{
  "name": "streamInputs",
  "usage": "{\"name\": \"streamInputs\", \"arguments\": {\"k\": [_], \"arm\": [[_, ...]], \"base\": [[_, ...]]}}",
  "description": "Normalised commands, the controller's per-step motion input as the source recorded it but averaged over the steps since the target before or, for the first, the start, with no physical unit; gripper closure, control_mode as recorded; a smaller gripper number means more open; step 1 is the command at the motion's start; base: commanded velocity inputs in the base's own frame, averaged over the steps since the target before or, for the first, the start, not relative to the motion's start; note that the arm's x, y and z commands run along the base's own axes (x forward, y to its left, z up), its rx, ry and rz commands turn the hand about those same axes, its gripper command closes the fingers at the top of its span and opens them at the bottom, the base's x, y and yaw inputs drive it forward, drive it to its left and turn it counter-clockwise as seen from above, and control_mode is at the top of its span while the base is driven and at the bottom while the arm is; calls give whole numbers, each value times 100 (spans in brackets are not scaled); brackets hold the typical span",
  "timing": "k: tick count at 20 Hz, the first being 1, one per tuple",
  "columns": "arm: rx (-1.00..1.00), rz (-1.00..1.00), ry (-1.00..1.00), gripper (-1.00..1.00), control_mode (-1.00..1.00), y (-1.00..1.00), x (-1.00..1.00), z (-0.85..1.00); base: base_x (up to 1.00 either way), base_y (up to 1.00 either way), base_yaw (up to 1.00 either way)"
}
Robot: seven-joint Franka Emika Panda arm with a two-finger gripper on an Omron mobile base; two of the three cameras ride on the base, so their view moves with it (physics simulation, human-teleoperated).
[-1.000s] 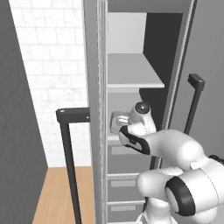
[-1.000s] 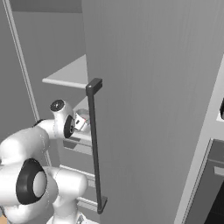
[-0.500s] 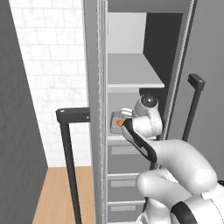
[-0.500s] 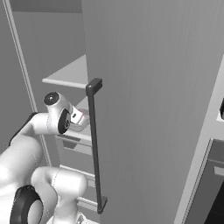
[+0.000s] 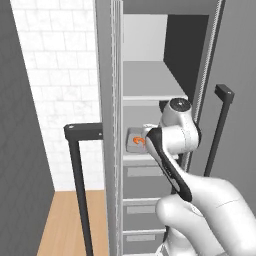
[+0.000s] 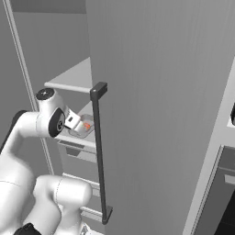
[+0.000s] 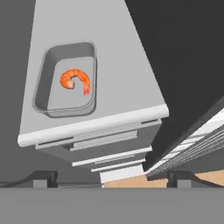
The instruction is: Take the meat container that has the shrimp and place it on the second highest rack of the freezer. Then take the vegetable container that has the bell pepper and sweet potato and place it on the highest rack of the freezer.
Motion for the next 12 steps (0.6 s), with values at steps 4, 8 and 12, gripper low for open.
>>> {"name": "streamInputs", "arguments": {"k": [4, 8, 12], "arm": [[-3, 7, 15, -100, -100, -1, -64, 38], [-1, 9, 22, -100, -100, -5, -46, 54], [0, 11, 0, -100, -100, -22, -76, 2]], "base": [[0, 0, 0], [0, 0, 0], [0, 0, 0]]}}
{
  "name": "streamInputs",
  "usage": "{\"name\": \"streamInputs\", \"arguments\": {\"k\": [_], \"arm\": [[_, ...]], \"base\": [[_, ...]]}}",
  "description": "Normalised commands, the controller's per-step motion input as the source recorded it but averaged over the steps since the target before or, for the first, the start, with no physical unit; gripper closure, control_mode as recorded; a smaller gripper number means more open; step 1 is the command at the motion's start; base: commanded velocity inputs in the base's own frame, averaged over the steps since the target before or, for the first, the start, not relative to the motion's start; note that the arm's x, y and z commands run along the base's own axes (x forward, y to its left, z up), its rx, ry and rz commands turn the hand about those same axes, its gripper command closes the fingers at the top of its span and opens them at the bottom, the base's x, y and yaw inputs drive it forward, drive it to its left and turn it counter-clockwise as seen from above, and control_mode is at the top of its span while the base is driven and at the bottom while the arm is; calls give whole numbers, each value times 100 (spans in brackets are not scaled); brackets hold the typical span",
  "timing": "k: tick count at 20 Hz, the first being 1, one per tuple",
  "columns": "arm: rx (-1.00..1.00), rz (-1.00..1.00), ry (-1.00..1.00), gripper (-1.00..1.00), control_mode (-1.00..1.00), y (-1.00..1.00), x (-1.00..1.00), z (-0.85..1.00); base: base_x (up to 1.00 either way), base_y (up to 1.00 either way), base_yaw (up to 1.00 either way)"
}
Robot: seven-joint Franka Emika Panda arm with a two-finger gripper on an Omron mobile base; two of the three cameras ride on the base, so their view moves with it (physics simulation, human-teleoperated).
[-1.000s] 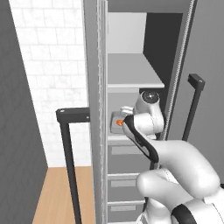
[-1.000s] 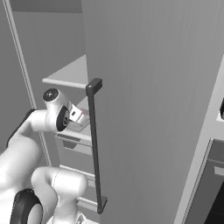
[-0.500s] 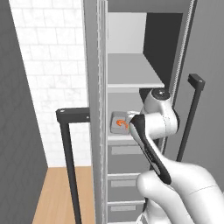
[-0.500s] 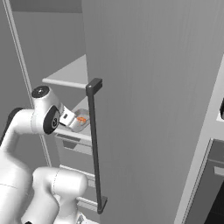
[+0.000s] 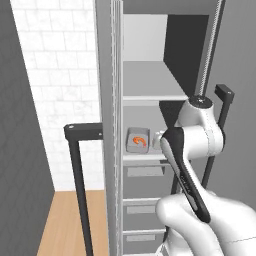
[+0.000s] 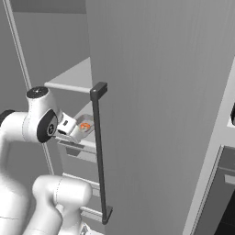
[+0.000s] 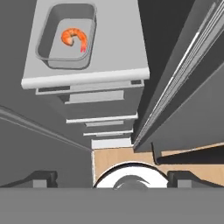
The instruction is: Take the meat container that has the shrimp and place it on the second highest rack of the freezer. Then take the vegetable container that has the bell pepper and sweet potato and place it on the highest rack of the freezer.
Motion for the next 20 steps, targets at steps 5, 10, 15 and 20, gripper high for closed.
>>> {"name": "streamInputs", "arguments": {"k": [5, 10, 15, 20], "arm": [[0, 5, 0, -100, -100, -28, -79, 0], [1, 0, -1, -100, -100, -35, -40, -5], [0, 0, -2, -100, -100, -5, -11, 0], [0, 0, 0, -100, -100, 0, -2, 0]], "base": [[0, 0, 0], [0, 0, 0], [0, 0, 0], [0, 0, 0]]}}
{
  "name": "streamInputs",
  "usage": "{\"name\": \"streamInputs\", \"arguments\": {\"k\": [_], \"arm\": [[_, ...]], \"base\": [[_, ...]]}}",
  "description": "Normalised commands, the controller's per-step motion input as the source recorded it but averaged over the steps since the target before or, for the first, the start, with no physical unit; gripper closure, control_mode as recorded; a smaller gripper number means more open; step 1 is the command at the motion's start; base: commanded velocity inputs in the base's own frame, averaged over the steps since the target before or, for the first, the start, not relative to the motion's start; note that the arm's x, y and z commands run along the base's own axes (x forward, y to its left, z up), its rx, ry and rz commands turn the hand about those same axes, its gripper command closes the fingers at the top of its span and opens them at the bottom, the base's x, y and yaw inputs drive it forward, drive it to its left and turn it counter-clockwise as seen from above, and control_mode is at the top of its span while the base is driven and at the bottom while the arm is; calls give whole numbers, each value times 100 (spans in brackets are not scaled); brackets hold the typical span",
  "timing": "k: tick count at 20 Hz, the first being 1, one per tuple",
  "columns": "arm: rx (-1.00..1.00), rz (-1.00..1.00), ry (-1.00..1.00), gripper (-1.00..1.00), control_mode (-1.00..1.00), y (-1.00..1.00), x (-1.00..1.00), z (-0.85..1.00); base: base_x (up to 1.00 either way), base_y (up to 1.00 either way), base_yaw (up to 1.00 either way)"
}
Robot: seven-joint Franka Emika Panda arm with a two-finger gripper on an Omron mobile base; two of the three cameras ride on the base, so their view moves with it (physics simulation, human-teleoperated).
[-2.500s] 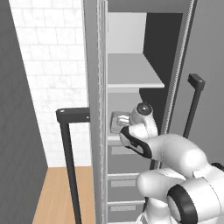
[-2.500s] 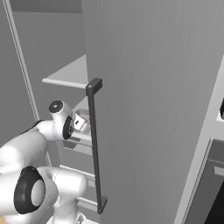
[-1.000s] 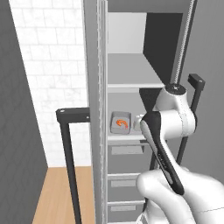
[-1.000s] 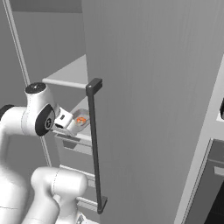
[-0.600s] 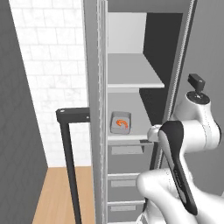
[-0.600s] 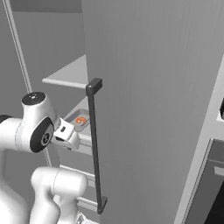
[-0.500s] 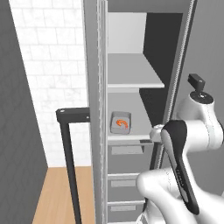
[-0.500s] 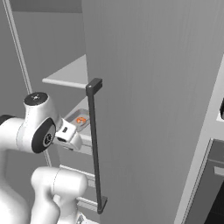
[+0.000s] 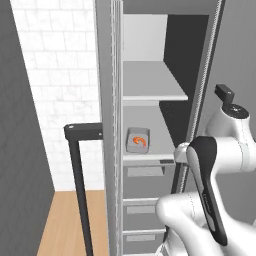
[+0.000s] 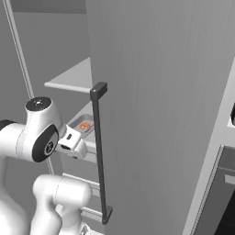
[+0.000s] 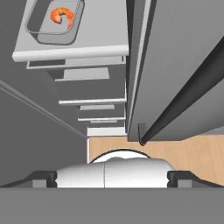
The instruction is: Take the meat container that has the shrimp and place it on the second highest rack of the freezer. Then take the vegetable container that has the bell pepper and sweet potato and place it on the highest rack of the freezer.
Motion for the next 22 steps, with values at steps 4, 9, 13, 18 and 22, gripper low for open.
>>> {"name": "streamInputs", "arguments": {"k": [4, 9, 13, 18, 22], "arm": [[0, 0, 0, -100, -100, 0, 0, 0], [0, 0, 0, -100, 100, 0, 0, 0], [0, 0, 0, -100, 100, 0, 0, 0], [0, 0, 0, -100, 100, 0, 0, 0], [0, 0, 0, -100, 100, 0, 0, 0]], "base": [[0, 0, 0], [-68, -5, -5], [-99, -17, -11], [-76, -24, -20], [-37, -59, -40]]}}
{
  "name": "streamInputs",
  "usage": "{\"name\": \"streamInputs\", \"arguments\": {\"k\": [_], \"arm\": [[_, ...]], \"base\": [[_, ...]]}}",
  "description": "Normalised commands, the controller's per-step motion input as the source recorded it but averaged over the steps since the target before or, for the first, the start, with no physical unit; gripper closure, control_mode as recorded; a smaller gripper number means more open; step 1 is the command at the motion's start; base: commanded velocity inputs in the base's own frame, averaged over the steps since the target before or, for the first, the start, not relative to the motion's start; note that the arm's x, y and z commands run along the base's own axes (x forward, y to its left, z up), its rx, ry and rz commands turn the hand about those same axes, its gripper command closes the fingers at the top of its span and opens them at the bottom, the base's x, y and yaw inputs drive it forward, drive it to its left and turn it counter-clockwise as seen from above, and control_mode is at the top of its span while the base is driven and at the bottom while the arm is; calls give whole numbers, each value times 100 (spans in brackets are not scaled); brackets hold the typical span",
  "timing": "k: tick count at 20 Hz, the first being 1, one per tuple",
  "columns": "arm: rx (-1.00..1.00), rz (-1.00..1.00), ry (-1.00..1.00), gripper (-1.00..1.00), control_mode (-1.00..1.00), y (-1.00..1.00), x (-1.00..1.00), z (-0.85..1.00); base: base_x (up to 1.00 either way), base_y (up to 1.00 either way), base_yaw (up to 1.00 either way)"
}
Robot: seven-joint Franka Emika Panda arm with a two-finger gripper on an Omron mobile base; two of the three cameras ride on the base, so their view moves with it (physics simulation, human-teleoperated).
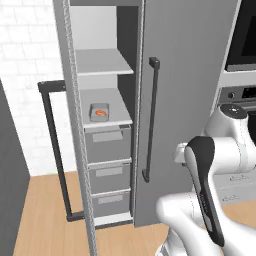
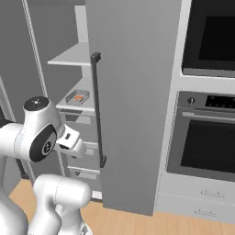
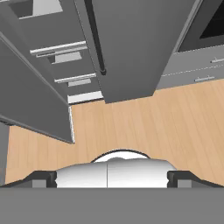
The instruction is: Take the meat container that has the shrimp and place it on the second highest rack of the freezer. Then take the vegetable container that has the bell pepper and sweet potato and place it on the highest rack of the freezer.
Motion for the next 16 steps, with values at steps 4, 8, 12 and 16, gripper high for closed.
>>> {"name": "streamInputs", "arguments": {"k": [4, 8, 12, 16], "arm": [[0, 0, 0, -100, 100, 0, 0, 0], [0, 0, 0, -100, 100, 0, 0, 0], [0, 0, 0, -100, 100, 0, 0, 0], [0, 0, 0, -100, 100, 0, 0, 0]], "base": [[0, -96, -67], [12, -100, -60], [42, -100, -40], [66, -100, -12]]}}
